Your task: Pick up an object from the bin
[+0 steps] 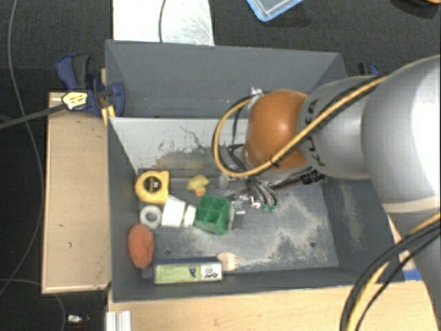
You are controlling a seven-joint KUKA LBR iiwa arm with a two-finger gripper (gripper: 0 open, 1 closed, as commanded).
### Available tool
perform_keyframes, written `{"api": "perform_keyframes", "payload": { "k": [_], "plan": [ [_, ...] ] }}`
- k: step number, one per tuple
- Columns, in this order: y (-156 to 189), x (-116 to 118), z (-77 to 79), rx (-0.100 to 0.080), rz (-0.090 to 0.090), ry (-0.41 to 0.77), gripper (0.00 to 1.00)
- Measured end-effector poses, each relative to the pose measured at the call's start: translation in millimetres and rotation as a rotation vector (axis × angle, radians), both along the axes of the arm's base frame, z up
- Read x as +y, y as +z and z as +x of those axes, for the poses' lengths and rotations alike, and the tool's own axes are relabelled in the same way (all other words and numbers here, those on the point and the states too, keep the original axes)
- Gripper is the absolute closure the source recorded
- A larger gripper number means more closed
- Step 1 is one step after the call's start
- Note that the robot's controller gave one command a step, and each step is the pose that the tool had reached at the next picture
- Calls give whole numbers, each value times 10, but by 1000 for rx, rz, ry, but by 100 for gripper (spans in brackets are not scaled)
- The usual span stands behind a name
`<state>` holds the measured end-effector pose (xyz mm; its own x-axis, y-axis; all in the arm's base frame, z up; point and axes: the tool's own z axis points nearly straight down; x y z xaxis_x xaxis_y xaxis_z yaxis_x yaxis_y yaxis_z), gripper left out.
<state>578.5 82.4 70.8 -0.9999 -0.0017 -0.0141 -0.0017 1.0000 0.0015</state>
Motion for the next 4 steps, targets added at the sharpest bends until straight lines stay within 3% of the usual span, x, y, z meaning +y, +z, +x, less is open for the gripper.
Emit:
{"api": "perform_keyframes", "payload": {
  "k": [1, 2, 3, 4],
  "plan": [
    [163, 225, 47, -9, 1, 64, 0],
    [47, 108, 73, -4, 0, 77, 0],
    [12, 231, 98, -9, 2, 57, 0],
    [-13, 276, 122, 0, -1, -39, 100]
  ]
}}
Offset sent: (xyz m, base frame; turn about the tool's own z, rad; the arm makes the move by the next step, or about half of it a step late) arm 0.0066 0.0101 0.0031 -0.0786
